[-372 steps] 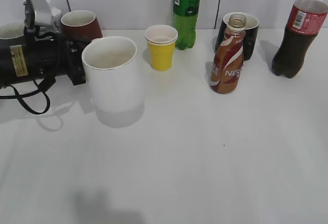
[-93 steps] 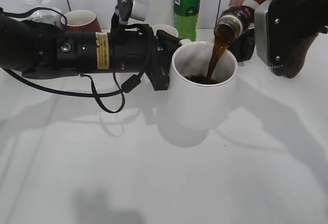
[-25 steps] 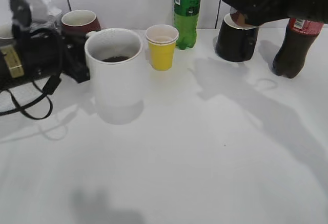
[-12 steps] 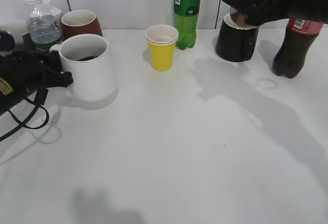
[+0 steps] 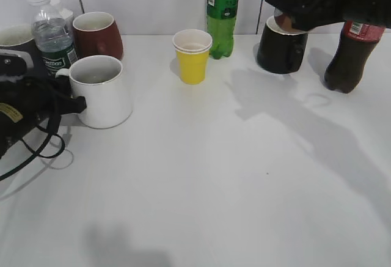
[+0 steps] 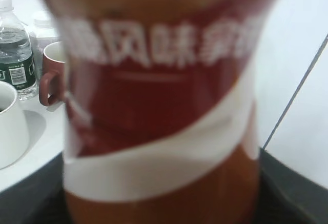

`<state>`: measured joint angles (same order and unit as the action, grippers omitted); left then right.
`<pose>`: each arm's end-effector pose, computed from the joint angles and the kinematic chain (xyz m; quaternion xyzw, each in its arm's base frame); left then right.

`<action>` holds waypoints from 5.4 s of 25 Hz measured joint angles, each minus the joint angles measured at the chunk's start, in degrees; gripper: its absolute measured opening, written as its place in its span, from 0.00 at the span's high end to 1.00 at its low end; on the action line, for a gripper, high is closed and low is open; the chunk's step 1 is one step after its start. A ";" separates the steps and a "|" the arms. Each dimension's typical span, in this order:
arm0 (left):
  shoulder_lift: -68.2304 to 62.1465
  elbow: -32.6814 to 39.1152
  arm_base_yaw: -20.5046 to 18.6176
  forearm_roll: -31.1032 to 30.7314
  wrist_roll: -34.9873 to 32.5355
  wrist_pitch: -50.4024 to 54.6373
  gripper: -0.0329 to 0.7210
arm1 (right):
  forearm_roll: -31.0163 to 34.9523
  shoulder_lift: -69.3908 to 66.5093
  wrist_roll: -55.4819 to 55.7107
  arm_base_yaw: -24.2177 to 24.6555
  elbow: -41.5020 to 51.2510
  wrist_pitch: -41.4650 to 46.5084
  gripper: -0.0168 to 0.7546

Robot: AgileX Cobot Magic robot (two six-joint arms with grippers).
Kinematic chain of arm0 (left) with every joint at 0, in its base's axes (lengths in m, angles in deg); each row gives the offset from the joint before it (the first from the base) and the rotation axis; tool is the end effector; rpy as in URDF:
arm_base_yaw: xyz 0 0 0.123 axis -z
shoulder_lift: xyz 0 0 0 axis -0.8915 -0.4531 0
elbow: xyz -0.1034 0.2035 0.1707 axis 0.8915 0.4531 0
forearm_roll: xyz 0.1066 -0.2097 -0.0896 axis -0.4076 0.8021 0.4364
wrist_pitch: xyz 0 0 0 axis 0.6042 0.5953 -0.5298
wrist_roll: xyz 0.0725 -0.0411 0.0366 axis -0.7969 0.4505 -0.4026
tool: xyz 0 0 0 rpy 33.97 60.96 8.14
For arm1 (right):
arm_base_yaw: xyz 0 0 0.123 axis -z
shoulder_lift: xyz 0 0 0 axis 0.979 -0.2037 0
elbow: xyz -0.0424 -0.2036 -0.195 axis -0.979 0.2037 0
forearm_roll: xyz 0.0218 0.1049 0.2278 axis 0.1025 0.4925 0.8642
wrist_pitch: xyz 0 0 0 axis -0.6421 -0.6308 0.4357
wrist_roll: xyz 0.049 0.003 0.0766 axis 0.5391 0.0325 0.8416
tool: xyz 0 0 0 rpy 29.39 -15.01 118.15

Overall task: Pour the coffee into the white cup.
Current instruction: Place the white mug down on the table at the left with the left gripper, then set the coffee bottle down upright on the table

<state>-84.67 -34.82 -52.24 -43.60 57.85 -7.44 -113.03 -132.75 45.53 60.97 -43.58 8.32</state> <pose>0.3134 -0.0710 0.1141 0.0956 0.7549 -0.1194 0.6378 0.2854 0.1253 0.2879 -0.3080 0.7032 0.1826 0.6142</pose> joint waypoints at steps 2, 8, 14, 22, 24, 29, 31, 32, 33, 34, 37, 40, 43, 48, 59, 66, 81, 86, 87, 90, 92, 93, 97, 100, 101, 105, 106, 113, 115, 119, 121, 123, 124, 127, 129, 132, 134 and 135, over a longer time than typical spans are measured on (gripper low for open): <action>-0.75 -0.71 0.00 0.57 0.00 -0.59 0.89 | 0.00 0.00 0.00 0.00 0.00 0.00 0.29; -1.99 -1.02 0.00 0.82 0.00 -2.23 0.89 | 0.00 0.00 0.05 0.00 0.00 0.00 0.29; -2.24 -1.01 0.00 0.62 0.15 -2.41 0.75 | 0.05 0.00 0.05 0.00 0.00 0.00 0.29; 0.86 5.86 0.00 1.35 0.34 -4.16 0.69 | 4.44 0.00 0.05 0.00 0.00 1.44 0.29; 2.18 8.08 0.00 2.18 0.34 -4.27 0.69 | 4.98 0.00 0.05 0.00 0.00 3.97 0.29; 4.92 11.86 0.00 3.34 0.34 -3.85 0.68 | 5.35 0.00 0.05 0.00 0.30 7.03 0.29; 5.22 12.03 0.00 3.34 0.34 -3.45 0.68 | 5.46 0.00 0.05 0.00 0.79 6.89 0.29; 5.26 12.03 0.00 3.28 0.34 -3.40 0.68 | 5.46 0.00 0.05 0.00 1.17 6.86 0.29; 5.32 12.03 0.00 3.12 0.34 -3.37 0.68 | 5.46 0.00 0.05 0.00 1.50 6.73 0.29; 5.39 12.03 0.00 2.75 0.34 -3.25 0.68 | 5.46 0.00 0.05 0.00 1.87 6.61 0.29; 5.55 12.35 -0.07 0.57 0.34 -3.03 0.64 | 5.67 0.00 -0.23 0.00 2.78 5.99 0.29; 5.62 12.37 -0.07 -1.36 0.34 -3.08 0.59 | 7.97 0.00 -2.36 0.00 3.53 5.58 0.29; 5.62 12.37 -0.07 -2.21 0.34 -3.08 0.57 | 11.59 0.00 -5.44 0.00 4.21 5.46 0.29; 6.56 12.43 -0.07 -2.16 0.34 -2.33 0.51 | 13.49 0.00 -7.51 0.00 4.58 5.28 0.29; 11.00 12.51 -0.07 0.01 0.34 -0.55 0.48 | 24.35 0.00 -15.57 0.00 4.58 1.96 0.29; 11.89 12.80 -0.07 -2.08 0.34 1.50 0.48 | 25.64 0.00 -16.72 0.00 4.58 0.80 0.29; 32.80 18.47 0.00 -9.90 4.25 2.33 0.48 | 29.02 -10.79 -20.30 0.00 8.84 -4.12 0.29; 35.57 18.47 0.00 -11.37 4.89 2.55 0.48 | 34.74 -17.83 -25.68 0.00 9.01 -7.59 0.29; 35.63 18.47 0.00 -11.50 4.89 2.49 0.48 | 36.39 -19.17 -27.07 0.00 9.01 -8.76 0.29; 35.63 18.47 0.00 -11.68 4.89 2.49 0.48 | 38.84 -22.51 -29.52 0.00 9.01 -14.61 0.29; 35.63 18.47 0.00 -11.93 4.89 2.36 0.48 | 39.09 -24.38 -30.88 0.00 9.01 -17.54 0.29; 35.63 18.47 0.00 -11.99 4.89 2.02 0.48 | 39.10 -25.45 -31.23 0.00 9.01 -18.66 0.29; 35.63 18.47 0.00 -12.03 4.96 0.61 0.48 | 39.23 -28.92 -31.64 0.00 9.01 -19.93 0.29; 35.63 18.47 0.00 -12.11 5.17 0.37 0.48 | 39.41 -29.42 -31.74 0.00 9.01 -20.89 0.29; 35.63 18.47 0.00 -12.18 5.46 0.37 0.48 | 39.48 -29.54 -31.74 0.00 9.01 -21.05 0.29; 35.63 18.10 0.00 -12.32 7.65 3.40 0.48 | 39.48 -29.54 -31.76 0.00 9.01 -21.07 0.29; 35.63 17.87 0.00 -12.32 8.48 5.02 0.48 | 39.48 -29.54 -31.76 0.00 9.01 -21.07 0.29; 35.63 15.41 0.57 -12.41 11.27 14.19 0.48 | 39.48 -27.00 -31.81 0.00 9.37 -15.31 0.19; 35.82 14.27 1.55 -12.41 11.60 18.75 0.48 | 39.48 -25.60 -31.81 0.00 9.84 -14.03 0.18; 37.29 10.99 4.49 -12.27 12.78 32.70 0.48 | 39.50 -23.12 -31.81 0.00 11.90 -12.31 0.18; 38.33 8.81 6.02 -11.41 12.99 41.99 0.48 | 39.50 -21.84 -31.81 0.00 12.91 -10.87 0.18; 39.35 6.10 7.63 -8.63 13.09 50.59 0.48 | 39.55 -20.32 -31.76 0.00 14.00 -9.65 0.18; 39.93 4.48 8.37 -7.19 13.11 55.38 0.48 | 39.55 -19.32 -31.76 0.00 14.28 -8.70 0.18; 41.26 -0.71 10.24 -1.69 13.30 68.72 0.48 | 39.55 -15.66 -31.71 0.00 14.61 -4.40 0.19; 41.80 -4.25 11.17 1.02 13.30 76.60 0.48 | 39.55 -12.24 -31.03 0.00 14.61 0.28 0.19; 42.19 -9.63 11.96 3.71 13.30 88.06 0.48 | 39.55 -6.84 -29.35 0.00 14.08 11.82 0.21; 42.36 -12.82 12.09 4.79 13.30 93.38 0.48 | 39.60 -3.47 -28.36 0.00 12.35 20.54 0.22; 42.41 -14.29 12.09 5.23 13.30 95.73 0.48 | 39.66 -1.66 -28.22 0.00 11.36 25.30 0.22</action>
<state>-42.26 -49.10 -40.16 -38.37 71.15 88.29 -73.37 -134.41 17.31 60.97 -32.22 33.63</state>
